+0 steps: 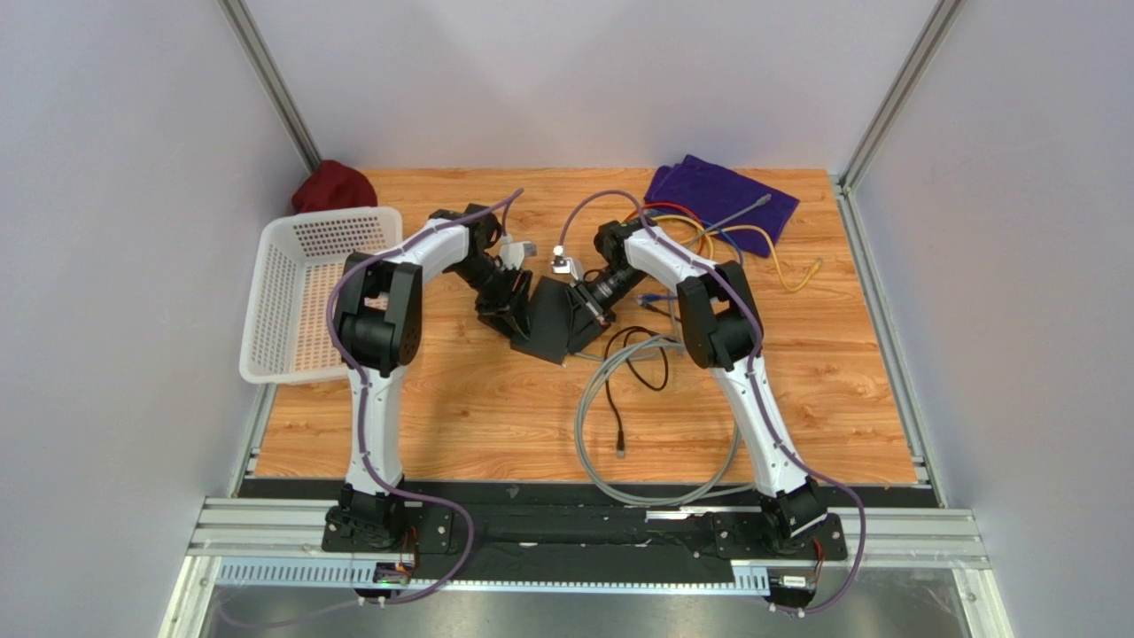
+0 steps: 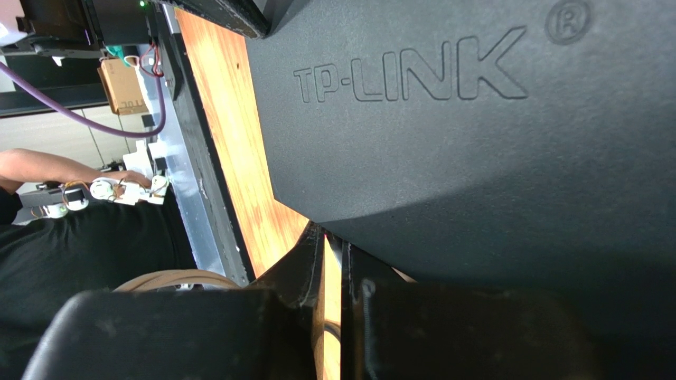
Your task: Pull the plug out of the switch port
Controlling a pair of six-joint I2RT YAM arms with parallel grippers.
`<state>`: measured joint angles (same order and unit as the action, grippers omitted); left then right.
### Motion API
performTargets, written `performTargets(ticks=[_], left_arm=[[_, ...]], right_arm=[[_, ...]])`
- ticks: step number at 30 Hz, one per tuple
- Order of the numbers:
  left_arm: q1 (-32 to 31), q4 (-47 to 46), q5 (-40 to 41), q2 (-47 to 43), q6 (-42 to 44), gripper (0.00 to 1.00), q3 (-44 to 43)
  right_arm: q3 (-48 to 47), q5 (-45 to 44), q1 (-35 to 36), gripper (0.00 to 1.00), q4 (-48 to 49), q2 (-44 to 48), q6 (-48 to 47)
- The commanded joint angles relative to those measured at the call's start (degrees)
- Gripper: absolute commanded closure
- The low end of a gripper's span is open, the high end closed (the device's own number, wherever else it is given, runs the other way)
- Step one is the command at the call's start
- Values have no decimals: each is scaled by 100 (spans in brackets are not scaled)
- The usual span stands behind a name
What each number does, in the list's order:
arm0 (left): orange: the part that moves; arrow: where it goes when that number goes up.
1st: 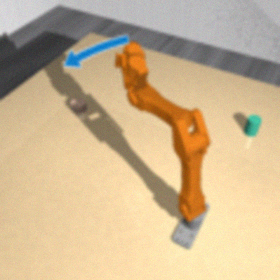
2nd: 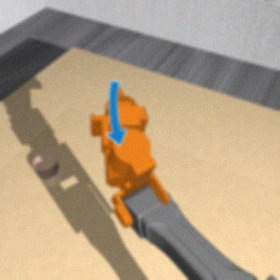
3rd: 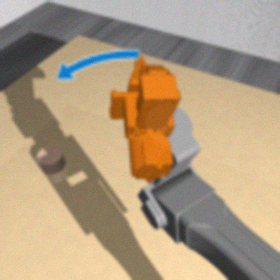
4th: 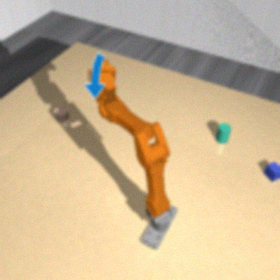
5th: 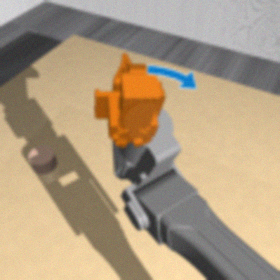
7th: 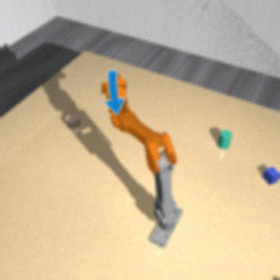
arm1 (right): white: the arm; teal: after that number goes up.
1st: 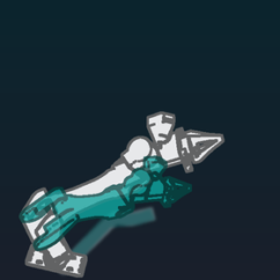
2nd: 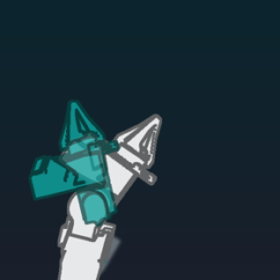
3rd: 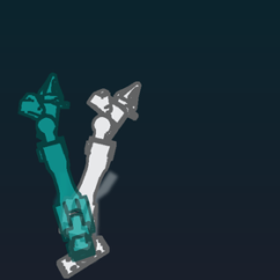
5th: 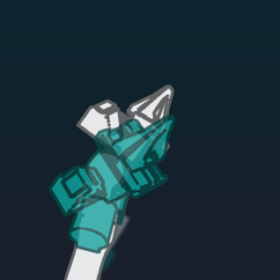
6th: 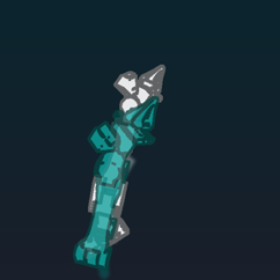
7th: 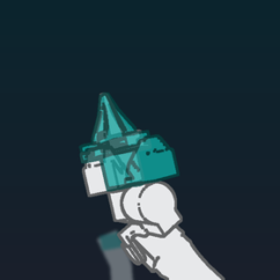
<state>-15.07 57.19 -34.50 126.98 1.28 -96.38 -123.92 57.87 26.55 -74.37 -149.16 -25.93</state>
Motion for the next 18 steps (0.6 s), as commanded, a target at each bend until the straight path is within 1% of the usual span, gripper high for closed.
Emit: performTargets(ticks=[1, 6, 10, 14, 16, 18], left_arm=[[-31, -120, 418, 204, 13, 49, -39], [-66, -103, 480, 240, 4, 48, -65], [-66, -103, 471, 222, 4, 49, -57], [-66, -85, 488, 143, 22, 49, -39], [-57, -94, 523, 99, 30, 49, -30], [-66, -103, 541, 73, 48, 49, -21]], right_arm=[[412, -1137, -193, 100, -649, 27, -474], [535, -1129, -264, 100, -641, 45, -536], [640, -1190, -255, 100, -535, 89, -334], [896, -1094, -395, 100, -456, 492, -272], [826, -1058, -579, 100, -386, 642, -202], [536, -1189, -712, 100, -202, 862, -88]])
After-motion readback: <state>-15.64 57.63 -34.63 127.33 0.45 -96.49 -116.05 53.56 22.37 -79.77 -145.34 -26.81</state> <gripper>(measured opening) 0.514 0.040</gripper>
